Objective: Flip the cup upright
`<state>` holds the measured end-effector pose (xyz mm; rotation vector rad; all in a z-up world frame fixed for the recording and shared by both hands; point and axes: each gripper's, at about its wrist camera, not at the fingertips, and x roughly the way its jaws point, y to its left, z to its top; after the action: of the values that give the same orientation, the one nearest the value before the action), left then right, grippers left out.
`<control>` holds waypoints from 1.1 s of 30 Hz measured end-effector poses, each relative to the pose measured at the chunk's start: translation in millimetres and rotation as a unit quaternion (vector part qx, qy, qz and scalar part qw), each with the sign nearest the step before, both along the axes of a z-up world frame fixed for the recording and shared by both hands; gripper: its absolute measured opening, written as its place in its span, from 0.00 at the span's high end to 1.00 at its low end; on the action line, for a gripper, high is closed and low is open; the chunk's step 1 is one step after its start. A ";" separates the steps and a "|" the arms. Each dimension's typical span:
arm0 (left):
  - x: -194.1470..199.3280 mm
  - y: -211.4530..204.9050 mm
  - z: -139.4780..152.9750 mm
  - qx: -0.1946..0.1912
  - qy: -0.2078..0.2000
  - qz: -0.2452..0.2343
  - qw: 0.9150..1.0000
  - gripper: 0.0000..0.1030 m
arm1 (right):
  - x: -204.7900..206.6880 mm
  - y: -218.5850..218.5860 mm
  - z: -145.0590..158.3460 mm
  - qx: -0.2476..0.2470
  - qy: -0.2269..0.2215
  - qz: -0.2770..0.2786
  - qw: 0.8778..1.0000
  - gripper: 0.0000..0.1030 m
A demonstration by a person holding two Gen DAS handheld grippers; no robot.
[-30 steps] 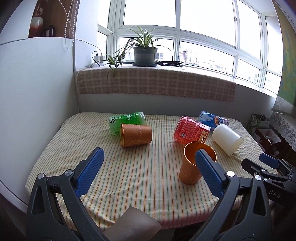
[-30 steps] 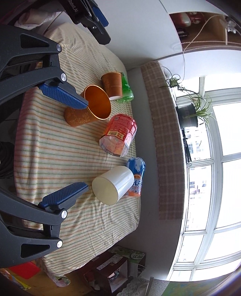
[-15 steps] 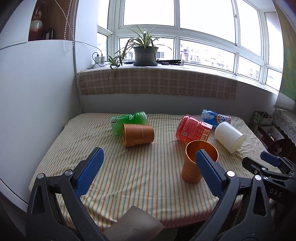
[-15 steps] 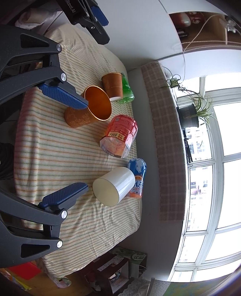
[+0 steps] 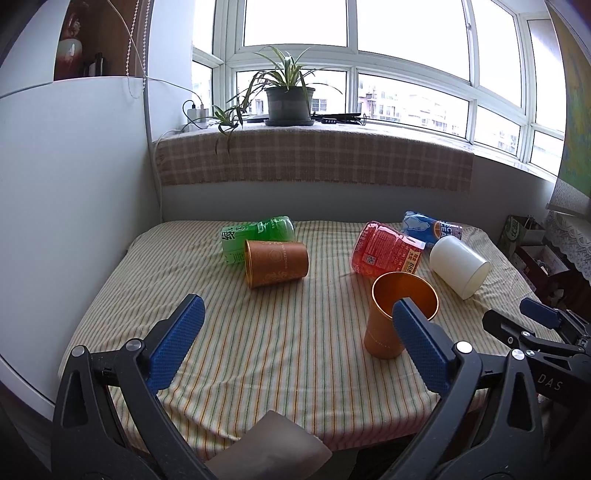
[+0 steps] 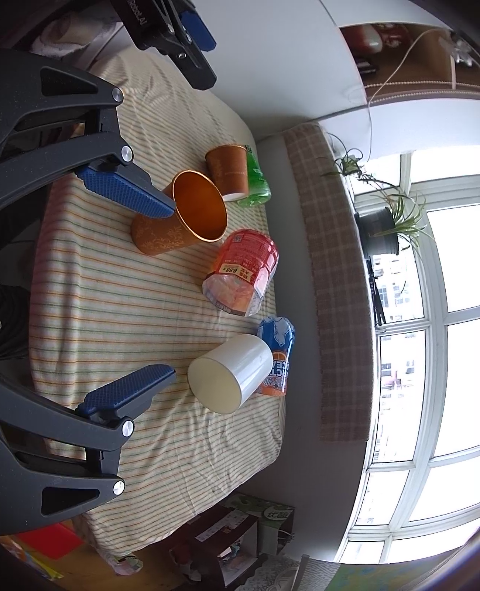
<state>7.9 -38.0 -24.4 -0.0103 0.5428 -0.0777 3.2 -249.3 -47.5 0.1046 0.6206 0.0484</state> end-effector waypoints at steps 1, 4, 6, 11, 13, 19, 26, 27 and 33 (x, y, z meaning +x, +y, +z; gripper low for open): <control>0.0 0.0 -0.8 0.001 0.001 -0.001 1.000 0.00 | 0.4 0.1 -0.3 0.000 0.001 0.001 1.000 0.21; -0.1 -0.3 -1.2 0.001 0.001 -0.001 1.000 0.00 | 1.5 -0.1 -1.2 -0.001 0.003 0.001 1.000 0.21; -0.3 0.7 -1.9 0.003 0.001 -0.001 1.000 0.00 | 2.4 -0.4 -1.8 0.000 0.005 0.001 1.000 0.21; 0.0 -0.1 -1.3 0.002 0.000 -0.002 1.000 0.00 | 2.3 -0.1 -2.7 -0.001 0.005 0.001 1.000 0.21; 0.2 -0.4 -1.1 0.003 0.001 -0.002 1.000 0.00 | 2.4 0.0 -3.4 0.000 0.006 0.002 1.000 0.21; 1.1 1.1 -1.0 0.002 0.001 0.000 1.000 0.00 | 4.2 1.0 -8.1 -0.002 0.013 0.004 1.000 0.20; 2.5 5.0 0.7 0.003 -0.001 0.002 1.000 0.00 | 6.8 6.3 -13.0 -0.008 0.023 0.015 1.000 0.20; 2.7 5.4 0.6 0.003 -0.001 0.002 1.000 0.00 | 7.0 7.3 -13.4 -0.009 0.024 0.016 1.000 0.20; 2.7 5.2 -0.2 0.002 0.000 0.003 1.000 0.00 | 8.0 9.8 -14.4 -0.012 0.027 0.019 0.999 0.20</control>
<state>10.7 -32.8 -24.6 -0.0074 0.5427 -0.0703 11.3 -239.5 -61.9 0.0704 0.6777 0.0754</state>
